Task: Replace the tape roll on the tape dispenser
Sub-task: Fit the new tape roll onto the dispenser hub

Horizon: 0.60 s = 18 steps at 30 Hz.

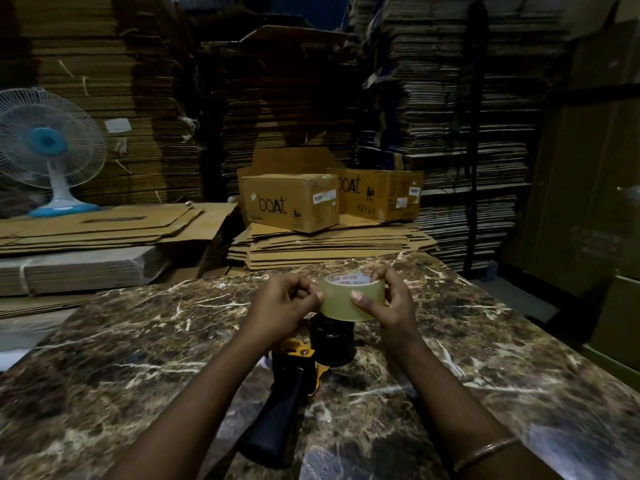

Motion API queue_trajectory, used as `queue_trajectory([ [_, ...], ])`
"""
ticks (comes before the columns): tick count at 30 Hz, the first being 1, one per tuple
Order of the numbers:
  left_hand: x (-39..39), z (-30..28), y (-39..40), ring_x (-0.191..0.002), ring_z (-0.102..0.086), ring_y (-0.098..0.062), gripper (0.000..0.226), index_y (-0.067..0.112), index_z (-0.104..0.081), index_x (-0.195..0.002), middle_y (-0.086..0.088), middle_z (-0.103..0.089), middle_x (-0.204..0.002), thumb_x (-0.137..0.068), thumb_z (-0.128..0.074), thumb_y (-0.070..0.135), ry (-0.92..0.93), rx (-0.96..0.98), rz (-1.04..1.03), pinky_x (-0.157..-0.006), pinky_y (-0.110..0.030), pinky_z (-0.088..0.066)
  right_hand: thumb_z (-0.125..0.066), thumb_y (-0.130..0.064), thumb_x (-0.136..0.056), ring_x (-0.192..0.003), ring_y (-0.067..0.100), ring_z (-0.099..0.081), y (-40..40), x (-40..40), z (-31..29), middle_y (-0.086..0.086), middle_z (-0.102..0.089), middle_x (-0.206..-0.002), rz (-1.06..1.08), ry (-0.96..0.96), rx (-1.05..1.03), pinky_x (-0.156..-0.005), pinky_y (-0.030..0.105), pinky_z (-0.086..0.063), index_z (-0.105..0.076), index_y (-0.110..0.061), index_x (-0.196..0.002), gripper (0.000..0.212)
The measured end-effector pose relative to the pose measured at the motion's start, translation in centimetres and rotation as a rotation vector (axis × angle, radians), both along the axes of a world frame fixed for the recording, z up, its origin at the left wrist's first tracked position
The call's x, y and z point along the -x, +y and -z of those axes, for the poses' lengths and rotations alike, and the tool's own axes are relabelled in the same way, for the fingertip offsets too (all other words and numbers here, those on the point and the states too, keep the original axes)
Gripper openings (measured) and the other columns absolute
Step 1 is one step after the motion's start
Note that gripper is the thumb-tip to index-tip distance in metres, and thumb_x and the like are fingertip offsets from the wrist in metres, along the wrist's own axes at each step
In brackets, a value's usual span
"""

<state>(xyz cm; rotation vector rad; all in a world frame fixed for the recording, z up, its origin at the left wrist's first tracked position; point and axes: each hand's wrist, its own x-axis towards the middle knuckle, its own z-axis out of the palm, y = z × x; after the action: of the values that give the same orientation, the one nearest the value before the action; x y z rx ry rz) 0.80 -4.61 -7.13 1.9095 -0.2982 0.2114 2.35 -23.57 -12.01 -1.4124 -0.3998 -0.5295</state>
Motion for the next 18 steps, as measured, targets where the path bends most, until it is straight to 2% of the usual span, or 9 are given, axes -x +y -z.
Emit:
queue_trajectory([
  [2,-0.4,0.0,1.2,-0.064,-0.064,-0.016,0.006,0.005,-0.066,-0.085,-0.019,-0.068,-0.078,-0.089,-0.068,0.008,0.001,0.001,0.041,-0.057,-0.033,-0.054,-0.076,-0.04,-0.059,-0.075,0.002,-0.063,0.5,0.1,0.2,0.0,-0.056,-0.091,-0.001,0.021,0.014,-0.055,0.023,-0.051,-0.047,-0.007,-0.091,0.055],
  [5,-1.2,0.3,2.9,-0.075,-0.064,-0.026,0.007,0.006,-0.065,-0.083,-0.017,-0.066,-0.078,-0.089,-0.067,0.006,0.001,0.05,0.075,-0.074,-0.044,-0.055,-0.078,-0.042,-0.057,-0.075,0.014,-0.062,1.0,-0.1,0.4,0.005,-0.056,-0.086,0.007,0.057,0.011,-0.054,0.027,-0.051,-0.046,-0.011,-0.085,0.053],
  [7,-1.4,0.8,3.7,-0.076,-0.064,-0.024,0.005,0.003,-0.065,-0.086,-0.015,-0.066,-0.078,-0.09,-0.066,0.005,-0.005,0.053,0.074,-0.074,-0.04,-0.056,-0.08,-0.043,-0.057,-0.083,0.029,-0.065,1.3,0.0,0.8,0.015,-0.06,-0.093,0.017,0.091,0.024,-0.055,0.04,-0.056,-0.047,-0.013,-0.084,0.052],
  [8,-1.3,1.1,4.0,-0.075,-0.065,-0.021,0.004,0.001,-0.065,-0.087,-0.012,-0.066,-0.075,-0.09,-0.065,0.003,-0.015,0.047,0.069,-0.072,-0.034,-0.055,-0.081,-0.044,-0.057,-0.09,0.036,-0.066,1.5,0.0,0.9,0.019,-0.062,-0.101,0.029,0.109,0.039,-0.061,0.05,-0.058,-0.048,-0.015,-0.084,0.052],
  [10,-1.3,1.7,4.6,-0.072,-0.065,-0.018,0.006,0.003,-0.065,-0.085,-0.007,-0.066,-0.072,-0.09,-0.064,0.001,-0.046,0.031,0.058,-0.07,-0.031,-0.054,-0.083,-0.047,-0.057,-0.102,0.038,-0.064,1.8,0.0,1.3,0.018,-0.062,-0.112,0.07,0.123,0.105,-0.073,0.06,-0.058,-0.051,-0.023,-0.083,0.048],
  [14,-1.6,2.5,5.8,-0.077,-0.064,-0.016,0.01,0.012,-0.067,-0.082,-0.005,-0.067,-0.078,-0.09,-0.067,0.005,-0.101,-0.043,0.024,-0.074,-0.036,-0.052,-0.08,-0.054,-0.055,-0.105,0.032,-0.061,2.2,0.0,1.7,0.013,-0.061,-0.114,0.137,0.111,0.228,-0.074,0.056,-0.057,-0.05,-0.027,-0.082,0.048],
  [18,-2.0,2.9,5.7,-0.081,-0.067,-0.007,0.006,0.015,-0.069,-0.091,0.001,-0.07,-0.085,-0.091,-0.066,0.01,-0.146,-0.126,-0.018,-0.073,-0.025,-0.052,-0.077,-0.056,-0.056,-0.103,0.031,-0.06,2.1,0.0,1.7,0.012,-0.06,-0.112,0.185,0.092,0.291,-0.074,0.054,-0.056,-0.05,-0.024,-0.084,0.05],
])
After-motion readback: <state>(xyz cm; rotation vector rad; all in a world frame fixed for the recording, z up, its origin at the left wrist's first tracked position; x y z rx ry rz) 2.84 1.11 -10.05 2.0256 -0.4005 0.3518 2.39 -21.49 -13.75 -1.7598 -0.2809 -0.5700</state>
